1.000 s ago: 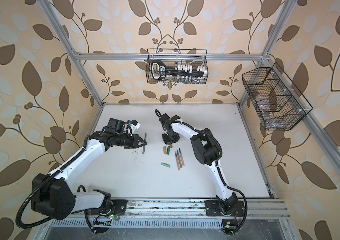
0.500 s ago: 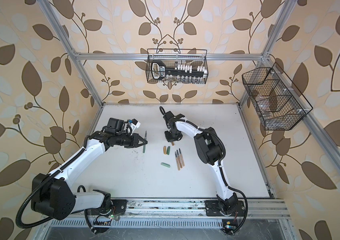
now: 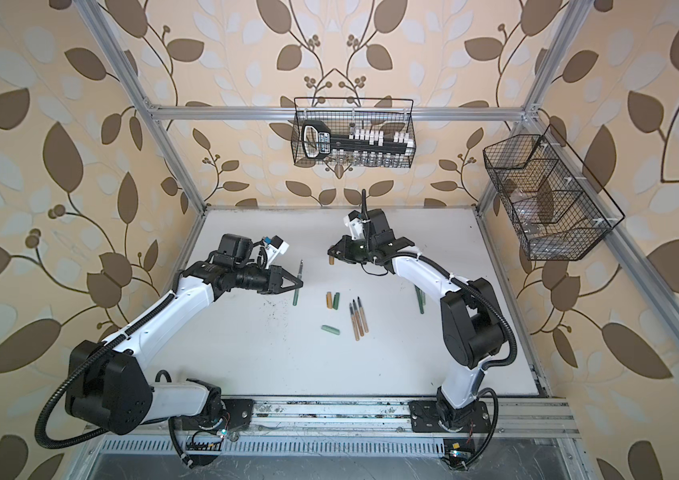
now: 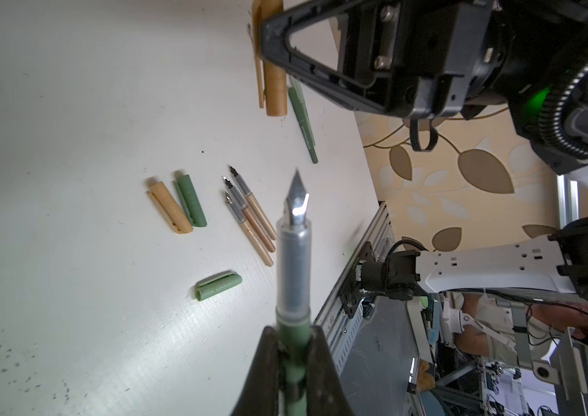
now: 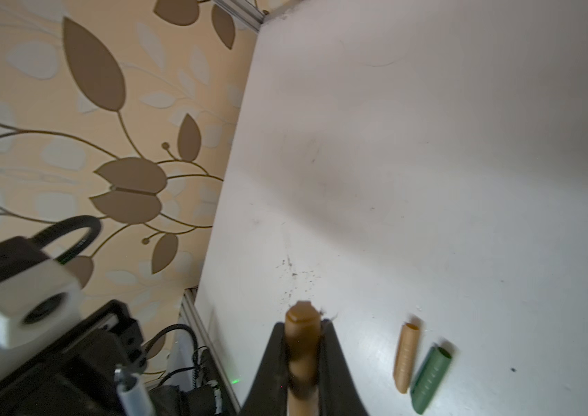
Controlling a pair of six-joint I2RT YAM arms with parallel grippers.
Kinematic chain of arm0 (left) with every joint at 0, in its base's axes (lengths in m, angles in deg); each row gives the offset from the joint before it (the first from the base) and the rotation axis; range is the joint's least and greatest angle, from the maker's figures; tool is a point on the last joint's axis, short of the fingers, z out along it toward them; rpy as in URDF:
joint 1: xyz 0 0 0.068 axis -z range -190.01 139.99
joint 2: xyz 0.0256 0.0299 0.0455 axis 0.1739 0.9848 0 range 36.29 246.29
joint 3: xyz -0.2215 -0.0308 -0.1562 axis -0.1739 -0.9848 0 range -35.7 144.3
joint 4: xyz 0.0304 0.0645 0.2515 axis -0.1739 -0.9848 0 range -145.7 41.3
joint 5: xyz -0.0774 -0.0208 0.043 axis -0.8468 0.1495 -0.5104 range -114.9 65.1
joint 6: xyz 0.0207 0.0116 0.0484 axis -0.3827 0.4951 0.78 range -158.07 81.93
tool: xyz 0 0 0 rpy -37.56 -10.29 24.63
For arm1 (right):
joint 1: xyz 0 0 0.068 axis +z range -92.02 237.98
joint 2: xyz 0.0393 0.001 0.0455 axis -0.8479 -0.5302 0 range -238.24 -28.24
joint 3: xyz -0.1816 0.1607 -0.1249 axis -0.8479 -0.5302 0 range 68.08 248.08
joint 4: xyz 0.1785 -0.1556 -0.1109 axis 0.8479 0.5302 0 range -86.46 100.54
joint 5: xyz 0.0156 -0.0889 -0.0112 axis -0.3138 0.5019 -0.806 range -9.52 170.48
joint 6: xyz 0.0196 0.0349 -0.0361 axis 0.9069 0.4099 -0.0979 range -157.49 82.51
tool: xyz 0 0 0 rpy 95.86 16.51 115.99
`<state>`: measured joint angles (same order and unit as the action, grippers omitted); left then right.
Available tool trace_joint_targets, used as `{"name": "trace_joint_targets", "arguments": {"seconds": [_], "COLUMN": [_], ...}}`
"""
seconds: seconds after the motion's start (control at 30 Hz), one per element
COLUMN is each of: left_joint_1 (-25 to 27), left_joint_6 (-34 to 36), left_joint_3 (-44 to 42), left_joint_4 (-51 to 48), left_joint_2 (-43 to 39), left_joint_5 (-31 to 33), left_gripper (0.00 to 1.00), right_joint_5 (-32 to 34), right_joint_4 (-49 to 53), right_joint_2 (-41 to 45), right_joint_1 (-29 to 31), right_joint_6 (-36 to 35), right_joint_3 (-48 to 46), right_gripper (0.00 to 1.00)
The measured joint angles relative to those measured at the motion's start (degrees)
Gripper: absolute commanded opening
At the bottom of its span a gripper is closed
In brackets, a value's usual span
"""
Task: Insert the pens into the pen caps
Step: 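Lift the tan cap with the right gripper and bring it above the nib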
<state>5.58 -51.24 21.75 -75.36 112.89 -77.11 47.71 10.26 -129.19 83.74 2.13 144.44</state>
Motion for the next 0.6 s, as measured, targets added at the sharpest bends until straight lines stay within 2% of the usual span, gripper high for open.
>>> {"name": "trace_joint_targets", "arguments": {"seconds": [0.23,0.6], "left_joint_1": [1.7,1.7], "left_joint_6": [6.4,12.0], "left_joint_3": [4.5,6.9], "left_joint_4": [-5.6,-10.6], "left_joint_2": [4.4,5.4], "left_joint_5": [-3.3,-4.8], "left_gripper": [0.00,0.00], "right_joint_5": [-3.3,-3.4], "right_joint_4": [-9.3,-13.8], "right_joint_2": [2.1,4.3], "right_joint_1": [2.0,3.5], "right_joint_6": [7.1,10.4], "right_joint_3": [-1.1,-2.9], "right_gripper": [0.08,0.08]}}
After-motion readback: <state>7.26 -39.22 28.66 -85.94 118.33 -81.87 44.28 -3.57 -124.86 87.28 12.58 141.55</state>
